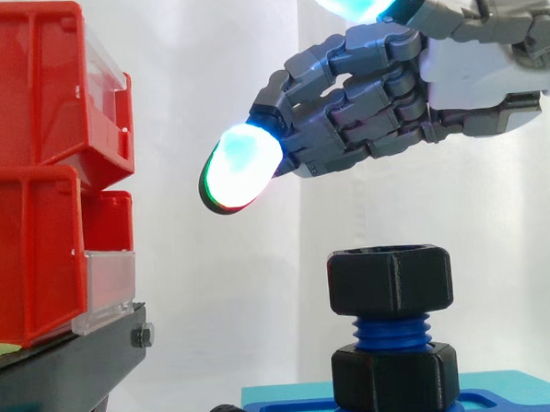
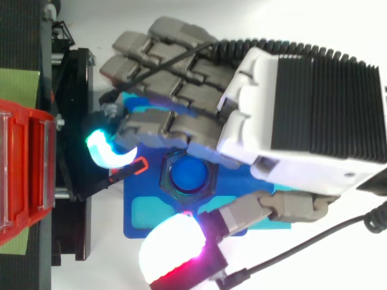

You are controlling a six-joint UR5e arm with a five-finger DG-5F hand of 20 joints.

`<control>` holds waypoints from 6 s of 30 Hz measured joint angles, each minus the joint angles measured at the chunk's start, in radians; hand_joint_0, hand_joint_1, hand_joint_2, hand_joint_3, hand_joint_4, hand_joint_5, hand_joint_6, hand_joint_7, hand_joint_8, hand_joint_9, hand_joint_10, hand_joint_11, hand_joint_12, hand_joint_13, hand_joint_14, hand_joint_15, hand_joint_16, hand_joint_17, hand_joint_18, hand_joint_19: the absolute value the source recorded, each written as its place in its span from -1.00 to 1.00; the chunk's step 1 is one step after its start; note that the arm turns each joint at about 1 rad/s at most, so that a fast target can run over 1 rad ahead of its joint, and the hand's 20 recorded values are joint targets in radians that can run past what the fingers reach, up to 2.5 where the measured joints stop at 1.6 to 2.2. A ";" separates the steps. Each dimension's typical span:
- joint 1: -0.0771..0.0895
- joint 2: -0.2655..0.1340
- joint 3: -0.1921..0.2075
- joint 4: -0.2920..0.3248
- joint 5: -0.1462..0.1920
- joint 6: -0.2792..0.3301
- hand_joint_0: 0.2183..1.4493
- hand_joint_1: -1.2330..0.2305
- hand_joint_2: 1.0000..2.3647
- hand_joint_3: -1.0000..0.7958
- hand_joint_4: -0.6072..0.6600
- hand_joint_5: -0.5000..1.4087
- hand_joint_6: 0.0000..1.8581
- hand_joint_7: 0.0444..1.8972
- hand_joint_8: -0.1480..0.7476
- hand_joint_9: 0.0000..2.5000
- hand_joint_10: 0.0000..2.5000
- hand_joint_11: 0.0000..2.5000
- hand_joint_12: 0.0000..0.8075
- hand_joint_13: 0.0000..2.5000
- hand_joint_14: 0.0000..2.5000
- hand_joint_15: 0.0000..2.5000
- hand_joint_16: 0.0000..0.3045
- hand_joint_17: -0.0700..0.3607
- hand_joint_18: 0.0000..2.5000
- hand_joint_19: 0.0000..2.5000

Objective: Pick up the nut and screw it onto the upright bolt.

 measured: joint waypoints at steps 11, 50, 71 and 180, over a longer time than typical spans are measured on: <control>0.021 -0.029 0.000 0.055 -0.026 0.002 -0.58 0.62 -1.00 -0.44 0.25 -0.74 -0.46 -0.27 -0.06 -0.85 -1.00 -1.00 -0.06 -0.91 -1.00 -1.00 -0.60 -0.04 -1.00 -1.00; -0.023 -0.029 0.000 -0.108 -0.069 0.002 -0.55 0.47 -1.00 -0.44 0.40 -0.63 -0.46 0.41 0.02 -0.73 -1.00 -1.00 -0.08 -0.82 -1.00 -1.00 -0.64 -0.10 -0.90 -1.00; -0.118 -0.026 0.000 -0.129 -0.200 0.000 -0.55 0.39 -1.00 -0.44 0.45 -0.56 -0.32 0.24 0.06 -0.59 -1.00 -1.00 -0.12 -0.73 -1.00 -1.00 -0.66 -0.13 -0.81 -1.00; -0.103 -0.011 -0.056 -0.029 -0.212 0.006 -0.52 0.29 -1.00 -0.44 0.38 -0.52 -0.46 0.48 -0.02 -0.48 -1.00 -1.00 -0.23 -0.65 -1.00 -1.00 -0.71 -0.21 -0.74 -1.00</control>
